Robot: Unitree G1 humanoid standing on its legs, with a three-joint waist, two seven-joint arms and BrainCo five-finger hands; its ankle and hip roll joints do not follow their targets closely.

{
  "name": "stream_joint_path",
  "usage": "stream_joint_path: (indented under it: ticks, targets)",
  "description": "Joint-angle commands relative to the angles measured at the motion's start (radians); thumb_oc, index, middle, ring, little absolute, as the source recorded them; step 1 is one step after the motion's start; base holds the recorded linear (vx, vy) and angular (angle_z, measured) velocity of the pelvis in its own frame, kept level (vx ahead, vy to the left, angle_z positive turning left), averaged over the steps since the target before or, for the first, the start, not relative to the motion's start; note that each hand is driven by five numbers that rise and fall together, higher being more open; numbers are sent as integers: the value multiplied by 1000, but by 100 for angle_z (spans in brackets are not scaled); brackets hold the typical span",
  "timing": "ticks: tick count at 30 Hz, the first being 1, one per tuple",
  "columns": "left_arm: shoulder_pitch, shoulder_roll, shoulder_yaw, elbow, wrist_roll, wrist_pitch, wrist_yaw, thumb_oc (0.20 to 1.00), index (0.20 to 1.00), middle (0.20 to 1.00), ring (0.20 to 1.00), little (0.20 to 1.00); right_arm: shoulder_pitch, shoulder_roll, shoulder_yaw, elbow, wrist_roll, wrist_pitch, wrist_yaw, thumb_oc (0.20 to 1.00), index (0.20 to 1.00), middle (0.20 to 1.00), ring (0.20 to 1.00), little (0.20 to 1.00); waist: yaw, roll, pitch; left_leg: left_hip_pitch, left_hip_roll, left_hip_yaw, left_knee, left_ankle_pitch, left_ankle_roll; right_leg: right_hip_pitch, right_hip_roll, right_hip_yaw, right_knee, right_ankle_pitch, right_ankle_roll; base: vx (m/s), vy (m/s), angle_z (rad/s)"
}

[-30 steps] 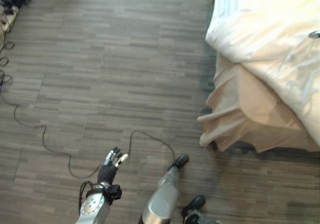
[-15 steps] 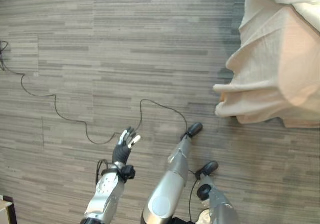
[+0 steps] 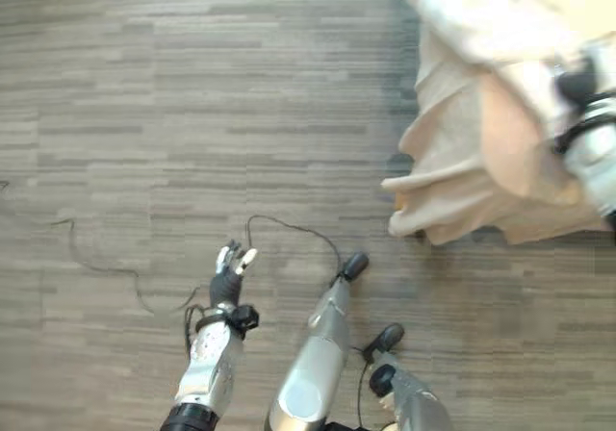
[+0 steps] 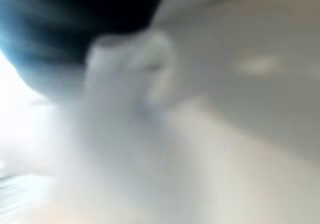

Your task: Making the bed.

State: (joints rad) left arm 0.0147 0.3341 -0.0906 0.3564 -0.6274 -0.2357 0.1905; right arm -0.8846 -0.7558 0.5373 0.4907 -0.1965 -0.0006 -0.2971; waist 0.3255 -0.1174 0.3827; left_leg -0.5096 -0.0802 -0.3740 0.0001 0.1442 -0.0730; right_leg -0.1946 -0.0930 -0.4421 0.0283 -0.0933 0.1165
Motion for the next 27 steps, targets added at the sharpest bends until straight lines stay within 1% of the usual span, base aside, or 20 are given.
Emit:
stream_joint_path:
  ticks: [1, 2, 3, 5, 6, 7, 8, 10, 11, 12, 13, 14, 15, 17, 21, 22, 23, 25, 26, 27]
  targets:
    - [-1, -16, 13, -66, -17, -26, 14, 1000, 1000, 1000, 1000, 1000, 271, 283, 227, 53, -63, -50, 336, 200, 200, 200, 200, 200, 36, -3, 114, 86, 8, 51, -66, 5, -2, -13, -19, 45, -69, 102, 13, 10, 56, -24]
    - [4, -19, 18, -62, -17, -27, 18, 1000, 1000, 1000, 1000, 1000, 333, 315, 229, 38, -71, -57, 353, 200, 200, 200, 200, 200, 26, -9, 107, 99, 13, 59, -67, 2, -1, -7, -21, 50, -67, 103, 14, 5, 47, -16]
    - [6, -19, 17, -62, -17, -27, 17, 1000, 1000, 1000, 1000, 1000, 335, 316, 228, 38, -72, -57, 353, 200, 200, 200, 200, 200, 27, -9, 106, 99, 13, 60, -67, 2, -1, -6, -21, 51, -67, 103, 14, 13, 35, -13]
    - [18, -12, 29, -52, -5, -29, 19, 1000, 1000, 1000, 1000, 1000, 455, 378, 262, 92, -160, -56, 395, 200, 200, 200, 200, 200, 7, -13, 77, 133, 16, 72, -71, -7, 3, 18, -25, 59, -66, 99, 16, 24, 45, -22]
    - [18, -12, 28, -49, -5, -31, 21, 1000, 1000, 1000, 1000, 1000, 474, 407, 270, 141, -181, -50, 396, 200, 200, 200, 200, 200, 4, -8, 69, 142, 16, 73, -71, -8, 3, 26, -26, 59, -65, 98, 16, 16, 35, -18]
    - [19, -11, 28, -49, -5, -31, 21, 1000, 1000, 1000, 1000, 1000, 474, 410, 270, 144, -182, -51, 394, 200, 200, 200, 200, 200, 3, -9, 70, 143, 16, 73, -71, -9, 4, 27, -26, 59, -66, 98, 16, 5, 38, 0]
    - [21, -8, 26, -44, -4, -27, 19, 1000, 1000, 1000, 1000, 1000, 493, 475, 272, 236, -218, -28, 388, 200, 200, 200, 200, 200, -3, -2, 45, 166, 16, 75, -72, -13, 6, 45, -31, 61, -65, 96, 17, 13, 42, 6]
    - [16, -5, 16, -32, -1, -25, 17, 1000, 1000, 1000, 1000, 1000, 485, 544, 265, 390, -222, 1, 365, 200, 200, 200, 200, 200, -5, 12, 20, 186, 14, 78, -73, -16, 8, 62, -35, 62, -66, 94, 16, 10, 42, 7]
    - [15, -4, 16, -31, -2, -26, 17, 1000, 1000, 1000, 1000, 1000, 483, 548, 266, 395, -222, -1, 362, 200, 200, 200, 200, 200, -5, 11, 21, 187, 14, 78, -73, -16, 8, 64, -35, 62, -66, 94, 16, 13, 34, 2]
    - [11, -1, 11, -19, -4, -19, 11, 1000, 1000, 1000, 1000, 1000, 480, 607, 244, 551, -192, 23, 344, 912, 912, 912, 912, 912, -4, 23, -6, 208, 13, 80, -74, -19, 11, 81, -40, 64, -65, 92, 15, 26, 25, 4]
    - [6, 1, 7, -11, -4, -13, 2, 1000, 1000, 1000, 1000, 1000, 482, 626, 216, 639, -162, 36, 337, 1000, 1000, 1000, 1000, 1000, -4, 29, -21, 221, 11, 80, -75, -20, 13, 92, -42, 63, -65, 90, 14, 42, 38, 2]
    - [8, 3, 5, -9, -6, -6, -9, 1000, 1000, 1000, 1000, 1000, 494, 633, 188, 691, -133, 42, 332, 1000, 1000, 1000, 1000, 1000, -5, 35, -34, 234, 10, 79, -75, -22, 15, 103, -44, 62, -65, 89, 14, 0, 0, 0]
    - [9, 4, 5, -9, -6, -6, -9, 1000, 1000, 1000, 1000, 1000, 494, 634, 187, 693, -133, 41, 332, 1000, 1000, 1000, 1000, 1000, -5, 35, -33, 235, 10, 79, -75, -23, 15, 104, -44, 61, -65, 89, 14, 0, 0, 0]
    - [20, 7, 14, -10, -12, 2, -30, 1000, 1000, 1000, 1000, 1000, 528, 614, 101, 767, -71, 47, 316, 1000, 1000, 1000, 1000, 1000, -14, 47, -65, 258, 5, 80, -76, -27, 19, 128, -50, 58, -68, 87, 15, 47, 41, 7]
    - [33, 7, 71, 7, -14, 12, -65, 1000, 1000, 1000, 1000, 1000, 654, 482, -105, 836, 27, 34, 301, 1000, 1000, 1000, 1000, 1000, -50, 48, -136, 311, 5, 92, -79, -38, 28, 175, -58, 64, -72, 89, 23, 83, 28, 16]
    - [39, 7, 83, 7, -10, 12, -77, 1000, 1000, 1000, 1000, 1000, 694, 447, -150, 852, 39, 33, 312, 1000, 1000, 1000, 1000, 1000, -59, 44, -151, 326, 4, 95, -78, -47, 29, 190, -59, 65, -72, 84, 23, 141, -25, -15]
    - [46, 3, 103, 11, -7, 18, -101, 1000, 1000, 1000, 1000, 1000, 787, 383, -248, 885, 80, 34, 353, 1000, 1000, 1000, 1000, 1000, -83, 40, -189, 351, 4, 95, -79, -56, 31, 214, -62, 62, -73, 80, 25, 155, -29, -20]
    - [57, 3, 109, 3, 2, 25, -121, 1000, 1000, 1000, 1000, 1000, 851, 349, -325, 916, 107, 38, 378, 1000, 1000, 1000, 1000, 1000, -98, 38, -222, 372, 2, 92, -81, -63, 32, 237, -65, 55, -77, 75, 26, 101, -8, -7]
    - [57, 2, 108, 2, 2, 25, -121, 1000, 1000, 1000, 1000, 1000, 852, 349, -326, 915, 107, 39, 378, 1000, 1000, 1000, 1000, 1000, -99, 39, -224, 369, 1, 90, -82, -59, 33, 235, -65, 54, -78, 79, 27, 49, 1, -12]
    - [60, 3, 113, 2, 6, 27, -127, 1000, 1000, 1000, 1000, 1000, 885, 331, -369, 929, 134, 44, 388, 1000, 1000, 1000, 1000, 1000, -110, 38, -240, 379, 3, 95, -83, -63, 34, 243, -66, 56, -80, 78, 28, 56, 8, -22]
